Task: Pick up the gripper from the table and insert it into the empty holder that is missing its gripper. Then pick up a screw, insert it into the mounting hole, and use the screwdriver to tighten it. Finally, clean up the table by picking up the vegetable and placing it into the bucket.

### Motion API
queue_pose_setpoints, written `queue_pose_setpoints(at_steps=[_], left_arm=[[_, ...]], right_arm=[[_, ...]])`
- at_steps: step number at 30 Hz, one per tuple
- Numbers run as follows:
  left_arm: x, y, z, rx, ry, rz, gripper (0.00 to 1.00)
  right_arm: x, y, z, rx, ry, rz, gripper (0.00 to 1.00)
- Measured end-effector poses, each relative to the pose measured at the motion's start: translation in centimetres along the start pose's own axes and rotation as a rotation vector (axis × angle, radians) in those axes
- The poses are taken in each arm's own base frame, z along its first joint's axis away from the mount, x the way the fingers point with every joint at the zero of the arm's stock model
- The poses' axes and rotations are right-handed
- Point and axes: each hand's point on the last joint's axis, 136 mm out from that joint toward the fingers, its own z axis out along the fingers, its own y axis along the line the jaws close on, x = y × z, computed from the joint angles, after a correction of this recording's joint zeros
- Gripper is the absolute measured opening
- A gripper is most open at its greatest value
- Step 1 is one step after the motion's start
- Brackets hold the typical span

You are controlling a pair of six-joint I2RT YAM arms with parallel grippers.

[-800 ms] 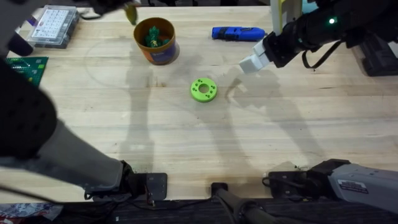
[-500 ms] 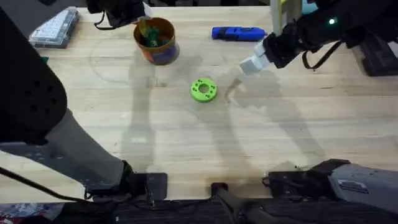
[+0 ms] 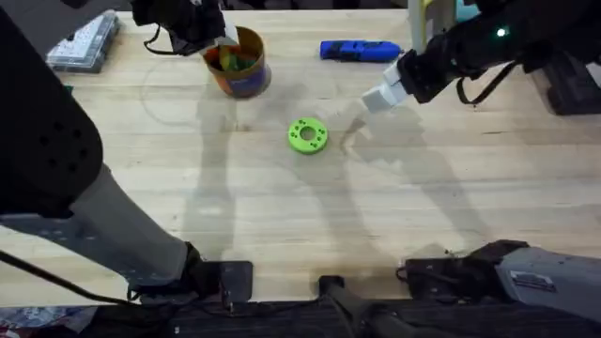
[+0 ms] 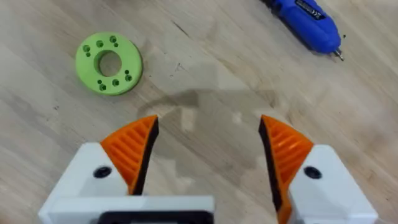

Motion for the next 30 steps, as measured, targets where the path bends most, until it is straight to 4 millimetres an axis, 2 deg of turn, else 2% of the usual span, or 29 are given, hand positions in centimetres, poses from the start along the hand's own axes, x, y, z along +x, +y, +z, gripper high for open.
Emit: queue_pose_setpoints(at_steps=[5,23,24,25,29,30], left_arm=[[0.4,0.3,1.3,0.007,0.026,-0.008,0.048],[0.5,-0.4,1.4,0.05,0.037,-0.012,0.048],[0.5,-0.4,1.4,0.049,0.037,-0.013,0.078],[0.5,-0.4,1.4,0.049,0.037,-0.01,0.189],[0.4,-0.9,1.6,0.07,0.038,-0.006,0.822],[0.0,-1.5,1.3,0.09,0.024,-0.001,0.927]], right_arm=[[0.0,0.0,0.0,0.0,0.0,0.0,0.969],[0.0,0.0,0.0,0.0,0.0,0.0,0.969],[0.0,0.0,0.0,0.0,0.0,0.0,0.969],[0.0,0.0,0.0,0.0,0.0,0.0,0.969],[0.0,0.0,0.0,0.0,0.0,0.0,0.969],[0.0,0.0,0.0,0.0,-0.001,0.0,0.969]])
